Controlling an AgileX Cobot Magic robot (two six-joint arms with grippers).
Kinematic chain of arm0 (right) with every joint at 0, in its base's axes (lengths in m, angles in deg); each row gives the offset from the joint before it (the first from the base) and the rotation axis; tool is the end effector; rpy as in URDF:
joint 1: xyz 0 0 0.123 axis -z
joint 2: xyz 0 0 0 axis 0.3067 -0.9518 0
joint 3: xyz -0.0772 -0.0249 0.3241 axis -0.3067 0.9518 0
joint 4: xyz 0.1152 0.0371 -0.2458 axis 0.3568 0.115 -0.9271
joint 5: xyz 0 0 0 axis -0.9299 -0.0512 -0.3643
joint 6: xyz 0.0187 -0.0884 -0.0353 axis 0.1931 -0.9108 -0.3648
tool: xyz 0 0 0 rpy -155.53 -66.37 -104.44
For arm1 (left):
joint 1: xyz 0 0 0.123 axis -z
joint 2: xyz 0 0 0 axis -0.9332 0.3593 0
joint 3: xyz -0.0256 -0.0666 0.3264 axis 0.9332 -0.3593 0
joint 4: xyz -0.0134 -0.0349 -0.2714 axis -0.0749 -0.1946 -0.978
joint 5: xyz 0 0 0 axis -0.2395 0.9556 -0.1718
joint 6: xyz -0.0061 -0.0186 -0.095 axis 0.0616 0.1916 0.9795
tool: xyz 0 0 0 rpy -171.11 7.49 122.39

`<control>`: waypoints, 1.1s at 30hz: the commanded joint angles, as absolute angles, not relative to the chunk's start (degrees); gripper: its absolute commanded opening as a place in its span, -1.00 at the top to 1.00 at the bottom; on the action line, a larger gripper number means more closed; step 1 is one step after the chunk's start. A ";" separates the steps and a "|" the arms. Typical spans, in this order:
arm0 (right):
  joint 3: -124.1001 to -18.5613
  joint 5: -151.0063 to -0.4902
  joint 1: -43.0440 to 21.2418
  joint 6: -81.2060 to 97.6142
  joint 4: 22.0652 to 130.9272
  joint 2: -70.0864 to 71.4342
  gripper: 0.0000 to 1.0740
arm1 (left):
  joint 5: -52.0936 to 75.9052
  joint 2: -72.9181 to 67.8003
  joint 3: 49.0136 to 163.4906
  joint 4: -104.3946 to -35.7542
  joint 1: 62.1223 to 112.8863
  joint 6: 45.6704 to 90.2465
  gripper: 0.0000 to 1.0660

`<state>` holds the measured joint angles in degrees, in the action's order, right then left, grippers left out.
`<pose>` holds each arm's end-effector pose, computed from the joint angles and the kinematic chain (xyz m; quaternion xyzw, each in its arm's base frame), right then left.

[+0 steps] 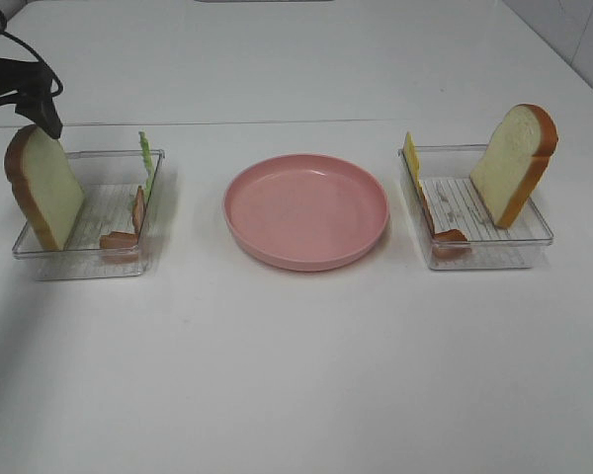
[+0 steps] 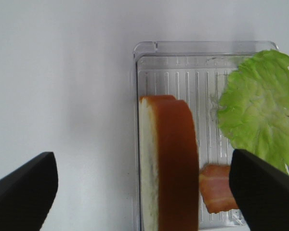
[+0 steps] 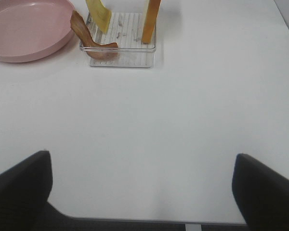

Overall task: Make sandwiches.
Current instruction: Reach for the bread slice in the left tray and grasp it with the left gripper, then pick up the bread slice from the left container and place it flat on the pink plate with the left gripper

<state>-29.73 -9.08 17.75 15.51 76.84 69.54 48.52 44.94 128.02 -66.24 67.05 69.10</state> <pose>-0.0267 0.0007 0.2678 0.0200 0.8745 0.0165 0.4843 0.4838 0.0025 0.2467 -0.0415 0.9754 -0.0727 0.2042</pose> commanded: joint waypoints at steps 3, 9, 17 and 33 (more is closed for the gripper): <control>-29.68 -9.31 17.92 15.74 77.01 71.49 -0.84 | 47.54 47.69 128.65 -67.21 68.37 68.53 -0.66; -29.68 -9.31 17.92 15.74 77.01 71.49 -0.84 | 47.54 49.01 128.65 -67.44 68.54 68.53 -0.66; -29.68 -9.31 17.92 15.74 77.01 71.49 -0.84 | 47.60 49.01 128.65 -67.44 68.54 68.53 -0.42; -29.68 -9.31 17.92 15.74 77.01 71.49 -0.84 | 47.09 49.01 128.65 -72.37 68.54 68.59 0.95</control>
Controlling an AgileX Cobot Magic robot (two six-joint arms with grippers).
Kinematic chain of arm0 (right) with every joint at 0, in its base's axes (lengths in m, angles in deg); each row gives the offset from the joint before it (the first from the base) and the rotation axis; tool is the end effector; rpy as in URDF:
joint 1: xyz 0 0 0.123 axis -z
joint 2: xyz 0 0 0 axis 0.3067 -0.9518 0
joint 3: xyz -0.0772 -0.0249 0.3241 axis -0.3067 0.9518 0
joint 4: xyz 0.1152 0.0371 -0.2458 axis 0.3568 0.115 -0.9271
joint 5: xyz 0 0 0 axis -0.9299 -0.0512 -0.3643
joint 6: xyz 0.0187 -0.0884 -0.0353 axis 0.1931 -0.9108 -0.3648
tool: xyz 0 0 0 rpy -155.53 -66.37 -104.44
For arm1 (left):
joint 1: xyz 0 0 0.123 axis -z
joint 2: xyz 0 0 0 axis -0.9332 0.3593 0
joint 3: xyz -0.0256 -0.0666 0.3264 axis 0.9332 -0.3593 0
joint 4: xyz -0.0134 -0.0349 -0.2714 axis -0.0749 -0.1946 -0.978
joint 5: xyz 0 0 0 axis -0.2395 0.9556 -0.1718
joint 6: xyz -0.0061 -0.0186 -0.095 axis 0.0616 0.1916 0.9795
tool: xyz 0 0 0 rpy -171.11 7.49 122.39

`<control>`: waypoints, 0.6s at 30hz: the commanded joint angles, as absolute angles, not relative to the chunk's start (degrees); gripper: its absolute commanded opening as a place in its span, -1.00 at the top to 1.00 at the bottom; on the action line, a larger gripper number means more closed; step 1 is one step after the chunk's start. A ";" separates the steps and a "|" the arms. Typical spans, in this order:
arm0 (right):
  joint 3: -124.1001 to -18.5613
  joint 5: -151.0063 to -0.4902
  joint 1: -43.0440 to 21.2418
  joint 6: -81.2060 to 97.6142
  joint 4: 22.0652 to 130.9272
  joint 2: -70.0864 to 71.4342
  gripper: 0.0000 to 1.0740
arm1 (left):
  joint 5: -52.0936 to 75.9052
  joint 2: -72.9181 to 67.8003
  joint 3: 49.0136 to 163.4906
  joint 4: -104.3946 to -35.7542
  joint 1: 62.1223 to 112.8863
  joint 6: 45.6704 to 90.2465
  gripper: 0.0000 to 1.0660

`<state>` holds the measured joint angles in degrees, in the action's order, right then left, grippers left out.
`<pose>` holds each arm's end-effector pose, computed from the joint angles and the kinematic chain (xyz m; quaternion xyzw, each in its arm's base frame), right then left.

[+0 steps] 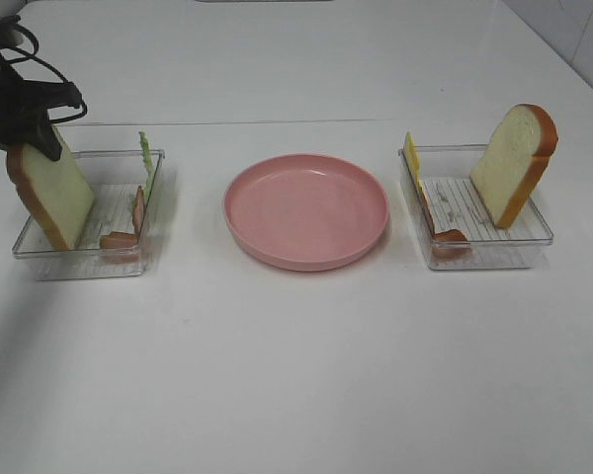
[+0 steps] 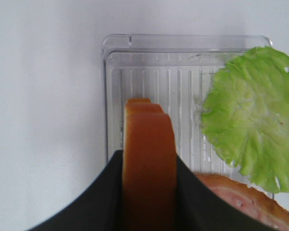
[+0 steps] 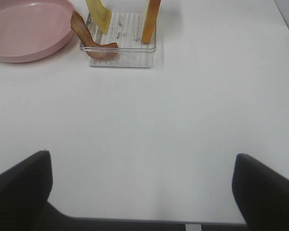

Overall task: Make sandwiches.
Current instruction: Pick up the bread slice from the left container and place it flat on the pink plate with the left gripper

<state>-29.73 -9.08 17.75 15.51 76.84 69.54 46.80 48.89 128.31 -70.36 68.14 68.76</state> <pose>-0.0267 0.0007 0.2678 0.0200 0.8745 0.0165 0.4843 0.4953 -0.0111 0.2166 -0.0527 0.9756 -0.1022 0.1873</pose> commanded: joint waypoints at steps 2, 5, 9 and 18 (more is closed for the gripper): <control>-29.68 -9.31 17.92 15.74 77.01 71.49 -0.84 | 47.60 48.78 128.65 -72.82 68.54 68.59 0.95; -29.68 -9.31 17.92 15.74 77.01 71.49 -0.84 | 48.80 47.75 128.77 -72.77 68.54 68.76 0.95; -29.68 -9.31 17.92 15.74 77.01 71.49 -0.84 | 50.12 43.79 128.88 -72.02 68.48 68.76 0.95; -29.68 -9.31 17.92 15.74 77.01 71.49 -0.84 | 49.38 34.17 128.88 -71.91 68.42 69.51 0.94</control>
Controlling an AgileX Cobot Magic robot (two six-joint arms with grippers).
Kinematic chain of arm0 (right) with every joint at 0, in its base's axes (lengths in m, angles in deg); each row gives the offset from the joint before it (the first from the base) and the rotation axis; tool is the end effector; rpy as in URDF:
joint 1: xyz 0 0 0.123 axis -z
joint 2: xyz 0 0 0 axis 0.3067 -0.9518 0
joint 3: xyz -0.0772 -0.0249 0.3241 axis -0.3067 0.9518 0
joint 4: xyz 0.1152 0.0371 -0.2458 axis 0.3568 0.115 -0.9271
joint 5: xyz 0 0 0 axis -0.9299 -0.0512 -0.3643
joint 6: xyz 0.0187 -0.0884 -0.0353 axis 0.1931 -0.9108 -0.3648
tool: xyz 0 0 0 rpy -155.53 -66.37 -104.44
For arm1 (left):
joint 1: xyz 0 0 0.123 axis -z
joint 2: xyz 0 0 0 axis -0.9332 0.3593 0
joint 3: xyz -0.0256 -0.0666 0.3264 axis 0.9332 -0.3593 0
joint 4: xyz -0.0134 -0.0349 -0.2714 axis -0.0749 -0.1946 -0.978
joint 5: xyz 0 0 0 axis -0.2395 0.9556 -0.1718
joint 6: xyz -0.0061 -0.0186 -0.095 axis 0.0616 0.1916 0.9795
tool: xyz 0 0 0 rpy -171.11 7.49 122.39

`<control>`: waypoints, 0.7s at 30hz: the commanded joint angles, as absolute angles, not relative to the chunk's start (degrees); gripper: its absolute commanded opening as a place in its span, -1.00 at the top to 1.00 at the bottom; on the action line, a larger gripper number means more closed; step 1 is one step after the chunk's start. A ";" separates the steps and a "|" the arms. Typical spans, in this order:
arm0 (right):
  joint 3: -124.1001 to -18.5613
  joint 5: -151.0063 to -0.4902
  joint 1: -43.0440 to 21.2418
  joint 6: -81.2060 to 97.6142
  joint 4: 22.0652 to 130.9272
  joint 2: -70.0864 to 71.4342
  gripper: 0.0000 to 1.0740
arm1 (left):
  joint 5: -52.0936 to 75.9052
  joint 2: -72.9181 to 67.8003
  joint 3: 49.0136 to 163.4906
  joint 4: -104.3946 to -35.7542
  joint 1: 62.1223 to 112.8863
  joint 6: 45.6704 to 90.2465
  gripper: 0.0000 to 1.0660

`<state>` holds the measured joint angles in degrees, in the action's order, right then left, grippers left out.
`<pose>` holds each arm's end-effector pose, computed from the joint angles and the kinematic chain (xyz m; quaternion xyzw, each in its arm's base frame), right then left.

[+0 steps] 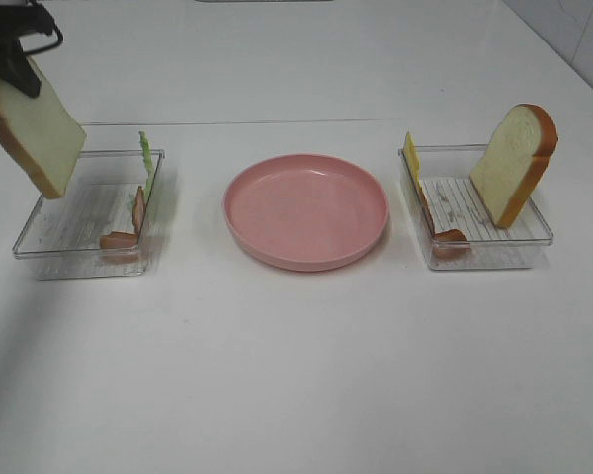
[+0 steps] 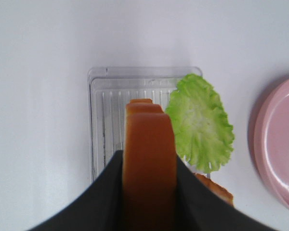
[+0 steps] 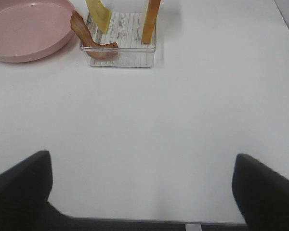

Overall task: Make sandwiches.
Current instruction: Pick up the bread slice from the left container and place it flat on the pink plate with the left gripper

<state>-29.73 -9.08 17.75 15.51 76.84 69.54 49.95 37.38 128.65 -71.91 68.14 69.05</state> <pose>-0.0267 0.0007 0.2678 0.0200 0.8745 0.0165 0.4843 0.4629 -0.0144 0.3133 -0.0465 0.9567 -0.1208 0.2605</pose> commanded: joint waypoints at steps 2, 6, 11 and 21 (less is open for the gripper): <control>-29.68 -9.31 17.92 15.74 77.01 71.49 -0.84 | 48.46 30.44 128.88 -71.97 68.42 69.51 0.94; -29.68 -9.31 17.92 15.74 77.01 71.49 -0.84 | 45.82 27.92 128.88 -73.68 68.42 69.51 0.94; -29.68 -9.31 17.92 15.74 77.01 71.49 -0.84 | 40.84 26.89 128.88 -79.53 70.72 69.39 0.94; -29.68 -9.31 17.92 15.74 77.01 71.49 -0.84 | 35.45 30.04 128.88 -87.09 81.43 68.02 0.93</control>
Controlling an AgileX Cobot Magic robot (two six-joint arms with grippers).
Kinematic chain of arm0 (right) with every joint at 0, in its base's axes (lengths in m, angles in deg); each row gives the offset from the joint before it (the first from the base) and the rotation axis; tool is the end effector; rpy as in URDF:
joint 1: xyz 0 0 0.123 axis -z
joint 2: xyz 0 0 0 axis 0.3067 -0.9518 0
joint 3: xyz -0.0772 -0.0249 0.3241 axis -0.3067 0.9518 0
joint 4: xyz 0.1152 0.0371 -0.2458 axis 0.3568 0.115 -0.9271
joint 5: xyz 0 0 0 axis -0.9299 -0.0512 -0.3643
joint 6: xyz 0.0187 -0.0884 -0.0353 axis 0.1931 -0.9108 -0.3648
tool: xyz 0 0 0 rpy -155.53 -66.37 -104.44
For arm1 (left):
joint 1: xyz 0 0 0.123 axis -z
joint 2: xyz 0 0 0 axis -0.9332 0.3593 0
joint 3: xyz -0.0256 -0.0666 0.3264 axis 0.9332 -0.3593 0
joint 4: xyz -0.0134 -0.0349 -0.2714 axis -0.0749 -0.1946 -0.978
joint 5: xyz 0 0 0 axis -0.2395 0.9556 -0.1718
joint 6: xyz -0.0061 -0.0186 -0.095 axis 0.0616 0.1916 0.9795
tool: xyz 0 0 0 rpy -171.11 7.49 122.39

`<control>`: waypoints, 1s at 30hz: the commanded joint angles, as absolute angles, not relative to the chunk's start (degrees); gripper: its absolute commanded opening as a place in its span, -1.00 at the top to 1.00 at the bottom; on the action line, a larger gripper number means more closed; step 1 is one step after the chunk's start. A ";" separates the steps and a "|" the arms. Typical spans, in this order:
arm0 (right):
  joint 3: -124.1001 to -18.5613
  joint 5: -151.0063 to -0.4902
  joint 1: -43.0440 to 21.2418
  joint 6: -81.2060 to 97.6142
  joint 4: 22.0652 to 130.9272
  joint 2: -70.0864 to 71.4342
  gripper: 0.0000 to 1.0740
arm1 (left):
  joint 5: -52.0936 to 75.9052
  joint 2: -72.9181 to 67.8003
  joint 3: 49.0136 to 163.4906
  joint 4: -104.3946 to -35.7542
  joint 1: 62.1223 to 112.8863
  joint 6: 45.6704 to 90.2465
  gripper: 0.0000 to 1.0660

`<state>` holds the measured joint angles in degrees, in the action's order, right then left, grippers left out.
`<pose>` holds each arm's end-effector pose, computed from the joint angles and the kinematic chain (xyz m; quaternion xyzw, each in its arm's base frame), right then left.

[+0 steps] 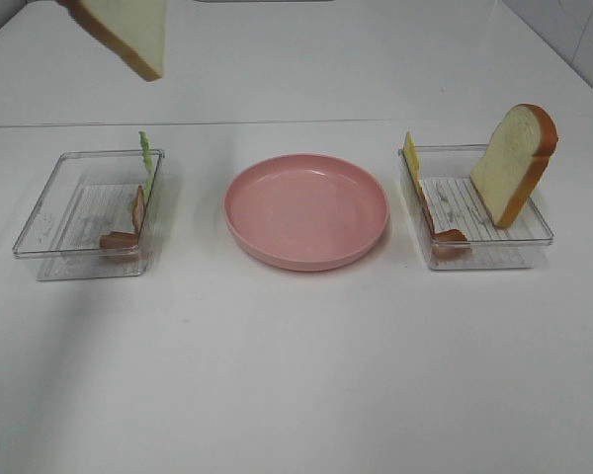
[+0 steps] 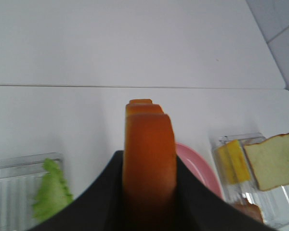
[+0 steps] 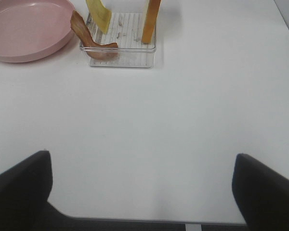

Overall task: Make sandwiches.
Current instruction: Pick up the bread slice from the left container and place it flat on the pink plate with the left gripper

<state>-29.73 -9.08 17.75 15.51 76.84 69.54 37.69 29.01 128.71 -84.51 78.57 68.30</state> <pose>-0.0267 0.0007 0.2678 0.0200 0.8745 0.0165 0.4843 0.4340 -0.1024 0.3978 -0.0164 0.8822 -0.2440 0.4023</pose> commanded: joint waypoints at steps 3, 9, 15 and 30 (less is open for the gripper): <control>-29.68 -9.31 17.92 15.74 77.01 71.49 -0.84 | 34.48 31.88 128.88 -89.10 84.64 68.02 0.93; -29.68 -9.31 17.92 15.74 77.01 71.49 -0.84 | 30.41 36.52 128.88 -92.42 90.20 68.07 0.93; -29.68 -9.31 17.92 15.74 77.01 71.49 -0.84 | 25.48 41.85 128.88 -97.12 93.75 68.13 0.93; -29.68 -9.31 17.92 15.74 77.01 71.49 -0.84 | 23.42 51.93 128.88 -104.74 95.07 68.07 0.93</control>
